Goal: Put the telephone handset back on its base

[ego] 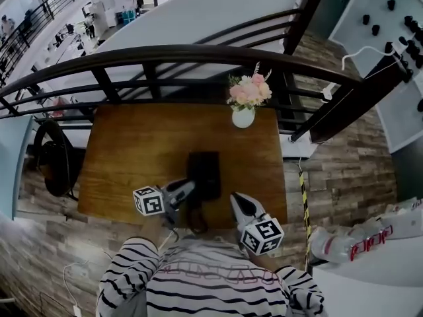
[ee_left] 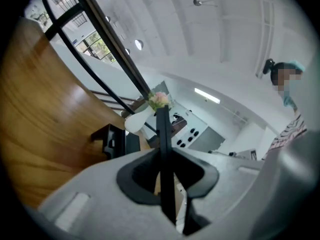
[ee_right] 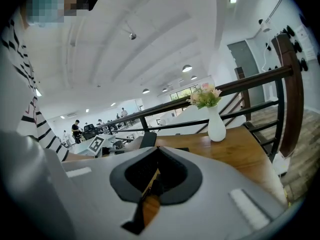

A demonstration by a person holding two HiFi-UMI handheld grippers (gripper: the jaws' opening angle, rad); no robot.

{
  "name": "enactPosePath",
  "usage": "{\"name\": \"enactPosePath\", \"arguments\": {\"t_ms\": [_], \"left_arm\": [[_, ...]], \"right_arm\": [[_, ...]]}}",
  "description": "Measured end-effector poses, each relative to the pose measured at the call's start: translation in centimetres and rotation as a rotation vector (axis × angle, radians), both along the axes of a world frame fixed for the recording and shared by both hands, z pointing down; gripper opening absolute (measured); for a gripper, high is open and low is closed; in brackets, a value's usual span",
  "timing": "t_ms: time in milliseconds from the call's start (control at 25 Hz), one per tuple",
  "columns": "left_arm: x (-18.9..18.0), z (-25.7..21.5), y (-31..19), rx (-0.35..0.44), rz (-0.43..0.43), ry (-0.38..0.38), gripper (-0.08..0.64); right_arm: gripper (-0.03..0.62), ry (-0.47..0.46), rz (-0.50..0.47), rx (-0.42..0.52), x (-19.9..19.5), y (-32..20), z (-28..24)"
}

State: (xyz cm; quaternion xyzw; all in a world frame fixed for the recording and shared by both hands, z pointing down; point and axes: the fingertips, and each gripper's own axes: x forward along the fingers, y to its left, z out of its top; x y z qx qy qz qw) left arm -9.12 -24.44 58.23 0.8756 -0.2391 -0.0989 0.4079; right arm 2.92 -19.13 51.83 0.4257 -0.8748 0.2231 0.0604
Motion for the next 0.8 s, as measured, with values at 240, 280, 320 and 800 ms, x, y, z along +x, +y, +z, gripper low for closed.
{"name": "enactPosePath", "arguments": {"t_ms": [240,280,320,800], "left_arm": [[-0.7,2.9,-2.7,-0.058,0.018,0.008,0.074],[-0.9,3.2,-3.0,-0.063,0.021,0.006,0.073],[-1.0,3.4,-3.3,-0.068,0.022,0.007,0.074],[-0.7,6.4,-5.6,-0.115,0.016,0.028,0.074]], "right_arm": [[0.000,0.008,0.014,-0.011,-1.4,-1.4,0.7],[0.000,0.008,0.016,-0.013,-1.6,-1.6,0.8],[0.000,0.008,0.018,-0.014,-1.8,-1.8,0.9],[0.000,0.019,0.051,-0.033,-2.5,-2.5,1.5]]}}
